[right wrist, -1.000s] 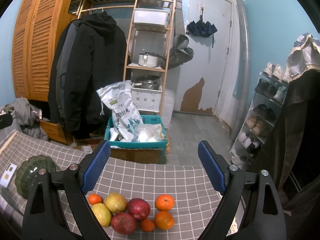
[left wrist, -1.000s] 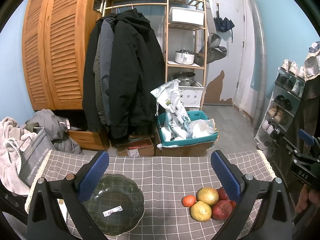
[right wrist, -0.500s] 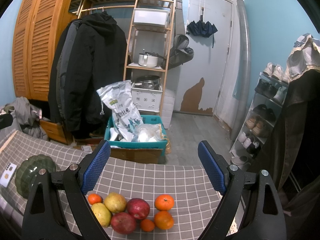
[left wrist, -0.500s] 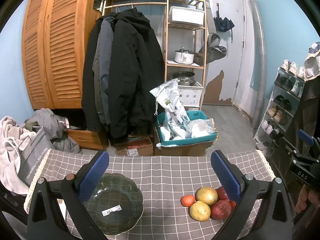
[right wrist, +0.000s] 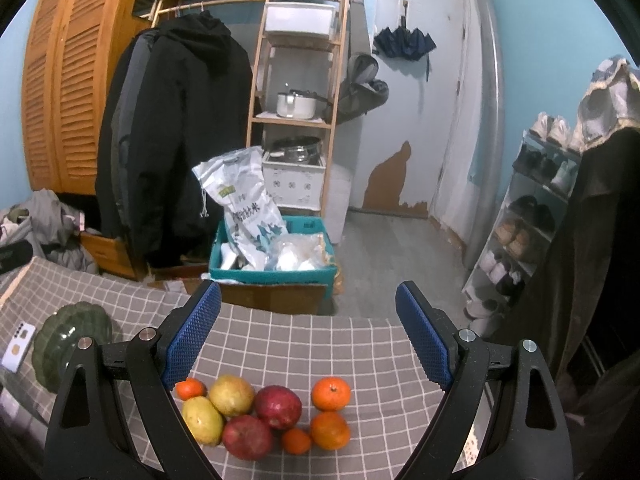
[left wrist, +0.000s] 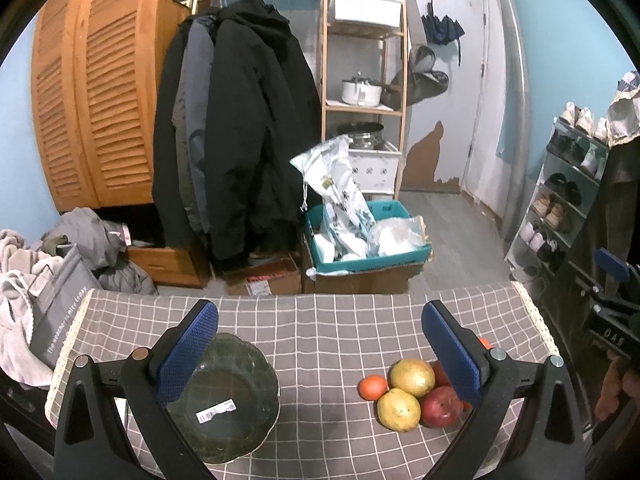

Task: Organize fruits
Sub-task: 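Move the left tool to the large pear while the right tool approaches the big orange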

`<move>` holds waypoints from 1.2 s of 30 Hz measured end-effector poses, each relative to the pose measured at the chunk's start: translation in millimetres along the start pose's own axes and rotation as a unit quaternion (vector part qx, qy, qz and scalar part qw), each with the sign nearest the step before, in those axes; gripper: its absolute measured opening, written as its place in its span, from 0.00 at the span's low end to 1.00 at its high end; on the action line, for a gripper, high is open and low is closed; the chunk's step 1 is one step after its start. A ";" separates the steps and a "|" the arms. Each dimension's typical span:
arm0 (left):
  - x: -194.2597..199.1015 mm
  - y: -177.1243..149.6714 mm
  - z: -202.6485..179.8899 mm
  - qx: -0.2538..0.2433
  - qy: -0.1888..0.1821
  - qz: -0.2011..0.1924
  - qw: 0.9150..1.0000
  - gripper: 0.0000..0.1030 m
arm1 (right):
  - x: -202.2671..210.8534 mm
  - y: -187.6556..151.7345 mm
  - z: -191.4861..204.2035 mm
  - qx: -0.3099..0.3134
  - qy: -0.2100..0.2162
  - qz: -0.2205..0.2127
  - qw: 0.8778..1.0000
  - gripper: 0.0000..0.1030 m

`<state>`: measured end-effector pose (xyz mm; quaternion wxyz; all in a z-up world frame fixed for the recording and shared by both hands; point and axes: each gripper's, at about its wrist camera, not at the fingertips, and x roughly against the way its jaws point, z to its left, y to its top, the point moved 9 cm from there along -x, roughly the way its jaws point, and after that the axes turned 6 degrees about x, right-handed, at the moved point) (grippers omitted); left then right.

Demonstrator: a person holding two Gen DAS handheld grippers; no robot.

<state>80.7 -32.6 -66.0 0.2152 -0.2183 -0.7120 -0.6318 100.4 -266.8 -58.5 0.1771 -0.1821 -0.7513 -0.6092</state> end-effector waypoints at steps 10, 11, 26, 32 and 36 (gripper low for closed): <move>-41.0 -34.1 -11.6 -0.019 -0.001 0.058 0.998 1.00 | -25.0 -31.6 -13.8 -0.004 0.003 0.062 0.998 0.85; -44.5 -37.4 -11.6 -0.019 -0.002 0.064 0.998 1.00 | -27.0 -34.7 -14.7 -0.004 0.004 0.068 0.998 0.85; -106.7 -96.4 -22.8 -0.018 -0.012 0.158 0.987 1.00 | -70.8 -97.5 -20.2 0.013 -0.004 0.170 0.985 0.85; -127.6 -124.3 -29.6 -0.034 -0.008 0.191 0.981 0.98 | -87.9 -123.9 -21.8 0.007 0.000 0.207 0.978 0.85; -135.7 -132.9 -31.4 -0.039 -0.008 0.201 0.979 0.98 | -100.8 -144.4 -25.6 -0.008 0.007 0.241 0.971 0.85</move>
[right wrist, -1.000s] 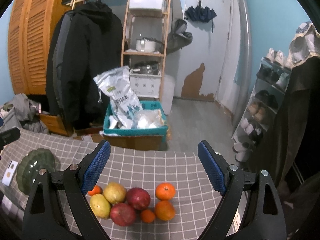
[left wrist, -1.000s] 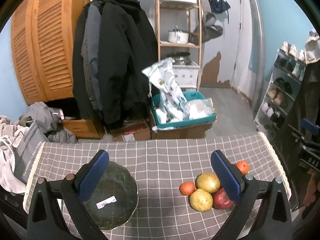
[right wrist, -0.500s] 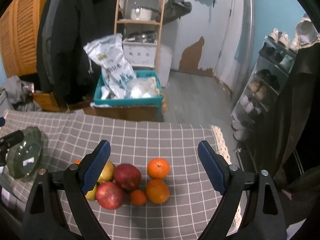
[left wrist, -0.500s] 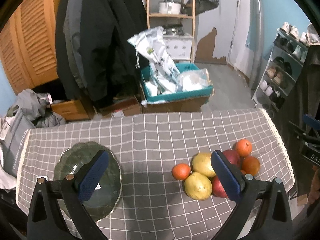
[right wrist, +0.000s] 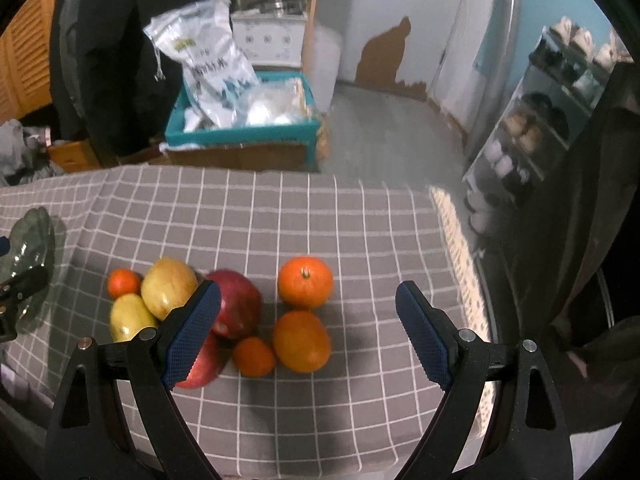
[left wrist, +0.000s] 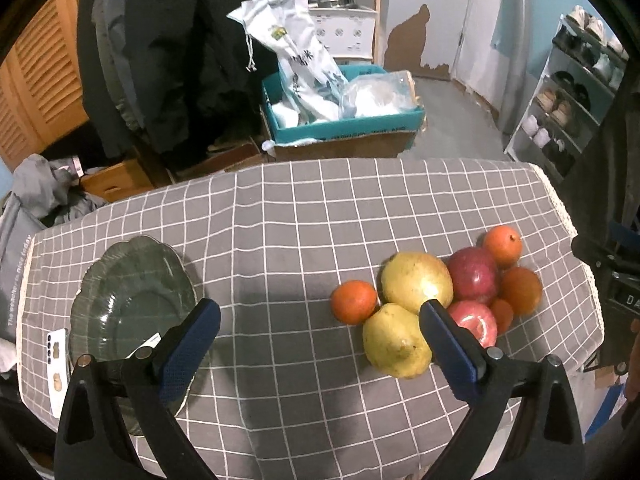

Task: Organize fruits
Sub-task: 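Move the left tool to the large pear while the right tool approaches the big orange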

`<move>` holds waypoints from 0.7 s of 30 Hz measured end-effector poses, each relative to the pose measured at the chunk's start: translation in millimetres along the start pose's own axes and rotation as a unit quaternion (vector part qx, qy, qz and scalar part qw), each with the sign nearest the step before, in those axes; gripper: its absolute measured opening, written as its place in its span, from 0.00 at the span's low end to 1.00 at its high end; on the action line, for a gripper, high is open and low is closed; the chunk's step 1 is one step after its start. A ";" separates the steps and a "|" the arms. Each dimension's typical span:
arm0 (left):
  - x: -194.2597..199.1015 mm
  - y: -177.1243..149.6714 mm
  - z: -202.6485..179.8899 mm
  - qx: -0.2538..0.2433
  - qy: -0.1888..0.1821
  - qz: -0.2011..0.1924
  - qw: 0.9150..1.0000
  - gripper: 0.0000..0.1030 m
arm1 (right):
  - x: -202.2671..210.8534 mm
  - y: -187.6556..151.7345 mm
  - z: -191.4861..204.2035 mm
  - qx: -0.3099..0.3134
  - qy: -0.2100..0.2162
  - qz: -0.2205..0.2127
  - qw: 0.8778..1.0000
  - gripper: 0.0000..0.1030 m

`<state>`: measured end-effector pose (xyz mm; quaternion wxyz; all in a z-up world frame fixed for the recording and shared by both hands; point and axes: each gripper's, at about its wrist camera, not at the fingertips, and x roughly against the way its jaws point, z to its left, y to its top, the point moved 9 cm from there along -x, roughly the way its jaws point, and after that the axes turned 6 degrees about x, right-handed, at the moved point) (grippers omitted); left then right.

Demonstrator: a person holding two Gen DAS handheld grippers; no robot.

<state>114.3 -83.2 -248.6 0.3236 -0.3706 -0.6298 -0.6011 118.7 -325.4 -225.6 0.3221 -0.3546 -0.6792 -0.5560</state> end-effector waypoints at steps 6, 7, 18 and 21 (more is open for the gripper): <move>-20.6 -8.3 -3.5 0.004 -0.008 0.023 1.000 0.98 | -32.9 -19.3 -2.0 -0.011 0.009 0.047 0.999 0.85; -24.2 -10.5 -4.6 0.005 -0.012 0.029 1.000 0.98 | -38.5 -23.0 -1.2 -0.009 0.010 0.057 0.998 0.85; -59.6 -30.7 -20.2 -0.005 -0.018 0.071 0.997 0.98 | -88.5 -54.8 -7.2 -0.048 0.042 0.132 0.989 0.85; -66.9 -36.2 -22.7 -0.005 -0.021 0.083 0.996 0.98 | -95.7 -59.5 -7.6 -0.053 0.051 0.142 0.987 0.85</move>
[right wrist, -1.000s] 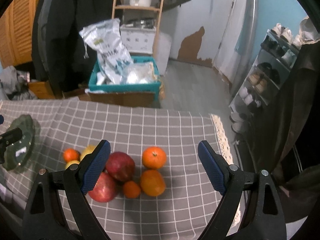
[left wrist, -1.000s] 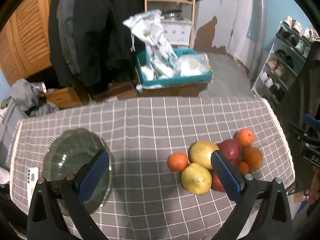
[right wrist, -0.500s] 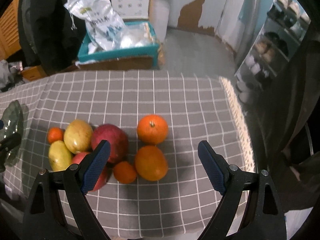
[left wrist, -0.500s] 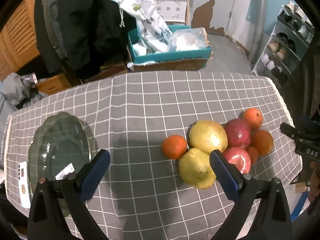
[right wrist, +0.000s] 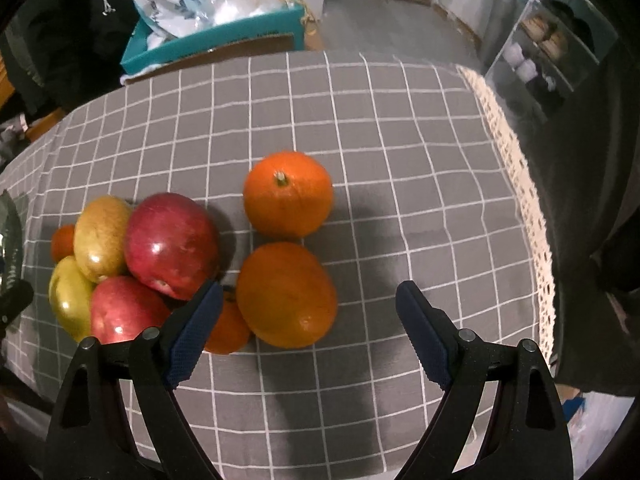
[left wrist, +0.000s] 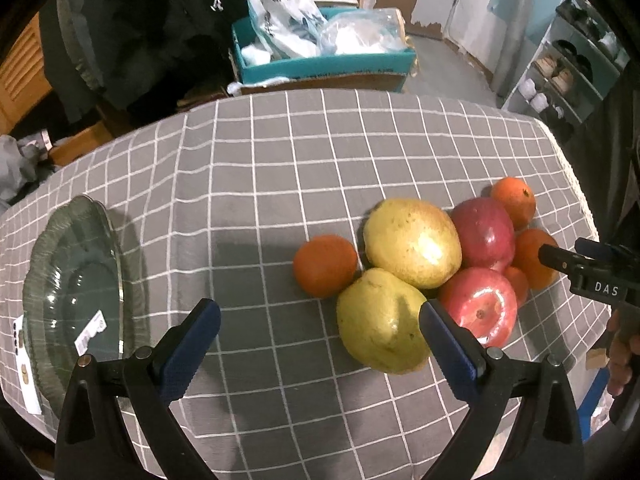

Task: Organize fruits
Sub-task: 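Move the left tool to the large pear while the right tool approaches the big orange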

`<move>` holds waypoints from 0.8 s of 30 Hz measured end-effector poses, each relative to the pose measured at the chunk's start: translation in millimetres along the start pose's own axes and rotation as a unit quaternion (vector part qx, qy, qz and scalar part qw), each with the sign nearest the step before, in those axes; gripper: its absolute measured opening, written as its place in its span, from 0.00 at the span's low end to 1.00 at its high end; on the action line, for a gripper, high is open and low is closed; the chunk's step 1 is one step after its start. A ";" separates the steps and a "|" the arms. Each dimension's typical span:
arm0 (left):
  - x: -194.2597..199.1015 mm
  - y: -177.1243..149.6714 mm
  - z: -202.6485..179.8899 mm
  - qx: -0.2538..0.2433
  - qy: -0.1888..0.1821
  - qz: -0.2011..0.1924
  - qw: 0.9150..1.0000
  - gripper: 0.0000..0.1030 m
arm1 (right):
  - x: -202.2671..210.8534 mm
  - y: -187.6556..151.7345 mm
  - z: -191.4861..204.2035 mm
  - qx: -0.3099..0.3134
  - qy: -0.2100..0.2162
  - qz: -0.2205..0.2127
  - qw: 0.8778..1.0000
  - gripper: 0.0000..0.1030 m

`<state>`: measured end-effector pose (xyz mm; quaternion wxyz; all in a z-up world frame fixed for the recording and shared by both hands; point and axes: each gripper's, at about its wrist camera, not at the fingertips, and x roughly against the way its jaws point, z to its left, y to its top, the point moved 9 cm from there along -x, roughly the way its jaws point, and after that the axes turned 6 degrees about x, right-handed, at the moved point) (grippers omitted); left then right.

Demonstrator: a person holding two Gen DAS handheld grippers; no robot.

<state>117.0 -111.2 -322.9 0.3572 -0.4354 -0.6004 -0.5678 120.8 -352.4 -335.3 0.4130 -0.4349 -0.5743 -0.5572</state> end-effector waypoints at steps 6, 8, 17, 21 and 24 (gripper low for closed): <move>-12.8 -6.5 -7.1 0.002 -0.013 0.021 1.000 0.98 | -17.8 -2.6 2.3 -0.010 0.020 0.021 1.000 0.85; -17.7 -8.2 -9.8 -0.001 -0.013 0.028 1.000 0.98 | -22.9 -4.5 3.3 -0.013 0.024 0.027 0.999 0.85; -38.1 -16.7 -20.8 0.002 -0.035 0.054 0.998 0.98 | -34.7 -8.3 4.4 -0.040 0.053 0.037 0.997 0.73; -49.5 -20.2 -26.1 0.008 -0.049 0.067 0.997 0.98 | -33.8 -9.2 5.2 -0.043 0.068 0.037 0.996 0.63; -52.5 -20.0 -26.7 0.021 -0.062 0.069 0.995 0.98 | -33.6 -8.4 6.9 -0.041 0.069 0.035 0.996 0.63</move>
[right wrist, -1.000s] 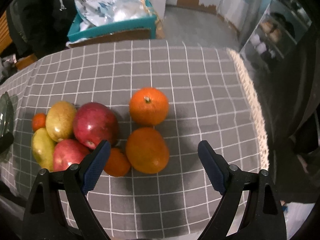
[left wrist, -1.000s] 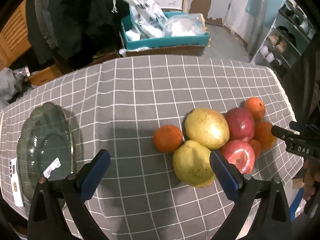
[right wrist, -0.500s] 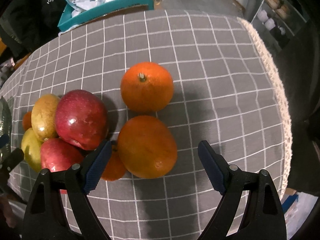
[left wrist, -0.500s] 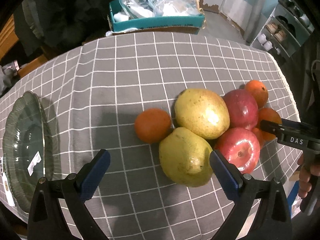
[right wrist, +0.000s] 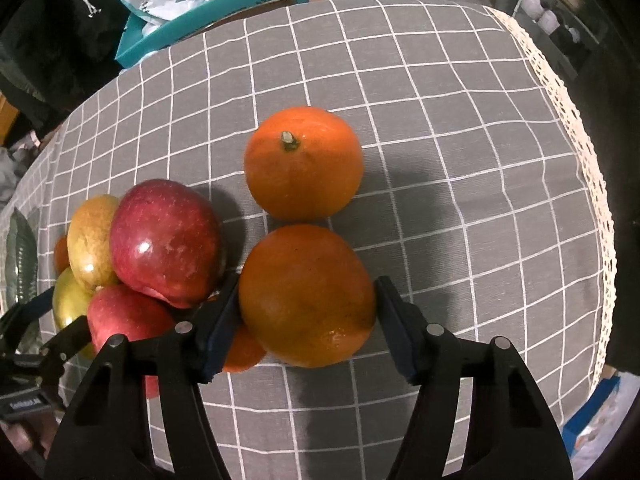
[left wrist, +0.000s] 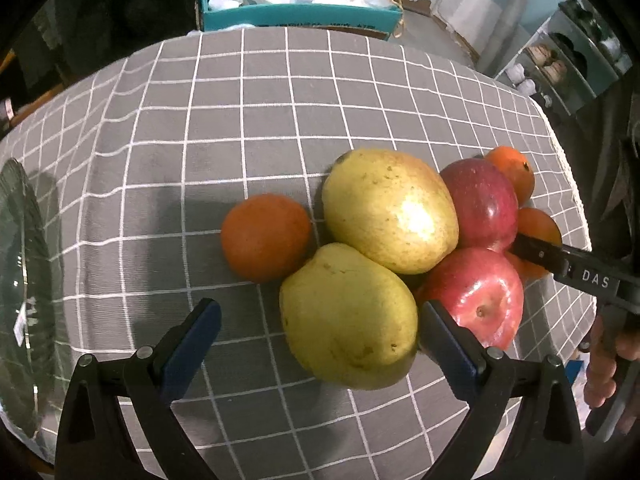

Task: Organize fruits
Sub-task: 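Move the left tool to the large pear while the right tool approaches the big orange, then grasp the pear with the left tool while the right tool grasps the orange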

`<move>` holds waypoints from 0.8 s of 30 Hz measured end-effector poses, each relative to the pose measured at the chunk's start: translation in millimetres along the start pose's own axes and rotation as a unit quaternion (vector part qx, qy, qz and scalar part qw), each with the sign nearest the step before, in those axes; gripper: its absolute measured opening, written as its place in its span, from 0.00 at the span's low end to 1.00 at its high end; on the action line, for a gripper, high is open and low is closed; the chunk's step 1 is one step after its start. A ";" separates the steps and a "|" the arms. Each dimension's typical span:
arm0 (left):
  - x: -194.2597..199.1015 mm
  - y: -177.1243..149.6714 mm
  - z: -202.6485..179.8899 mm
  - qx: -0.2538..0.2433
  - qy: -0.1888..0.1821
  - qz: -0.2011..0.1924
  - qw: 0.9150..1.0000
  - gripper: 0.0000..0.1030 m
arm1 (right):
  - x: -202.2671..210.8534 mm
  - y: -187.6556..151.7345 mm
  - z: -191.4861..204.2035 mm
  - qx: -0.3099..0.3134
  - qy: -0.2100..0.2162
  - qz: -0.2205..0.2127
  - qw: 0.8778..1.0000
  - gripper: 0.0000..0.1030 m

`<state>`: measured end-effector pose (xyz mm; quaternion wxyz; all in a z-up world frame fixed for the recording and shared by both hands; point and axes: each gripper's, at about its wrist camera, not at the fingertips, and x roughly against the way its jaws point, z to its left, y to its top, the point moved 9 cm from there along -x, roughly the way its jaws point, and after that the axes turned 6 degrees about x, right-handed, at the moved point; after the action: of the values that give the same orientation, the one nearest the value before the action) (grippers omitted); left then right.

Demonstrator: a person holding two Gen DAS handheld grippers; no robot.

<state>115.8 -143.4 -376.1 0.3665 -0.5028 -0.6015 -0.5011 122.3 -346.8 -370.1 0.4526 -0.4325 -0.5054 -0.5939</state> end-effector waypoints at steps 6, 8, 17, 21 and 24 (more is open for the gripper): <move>-12.4 -6.9 -3.1 0.009 -0.044 0.020 0.999 0.81 | 2.8 -0.4 -3.3 0.003 -0.011 -0.003 1.000 0.62; -15.4 -10.7 -9.2 0.006 -0.063 0.029 0.998 0.68 | 4.8 -2.0 -5.5 0.006 -0.017 -0.005 1.000 0.62; -3.6 -11.8 -12.9 -0.026 -0.020 0.006 0.999 0.68 | 17.4 -7.8 -4.9 0.035 -0.052 -0.020 0.998 0.62; 5.1 -6.4 -3.5 -0.018 -0.015 -0.011 1.000 0.68 | 22.6 -2.5 2.5 0.049 -0.064 -0.033 0.996 0.61; 16.3 -3.8 4.8 -0.019 -0.007 -0.027 0.999 0.68 | 27.3 3.9 8.4 0.059 -0.073 -0.045 0.995 0.61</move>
<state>108.7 -134.8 -362.6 0.3390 -0.4970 -0.6077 -0.5184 120.6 -341.6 -341.8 0.4124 -0.4239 -0.5904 -0.5493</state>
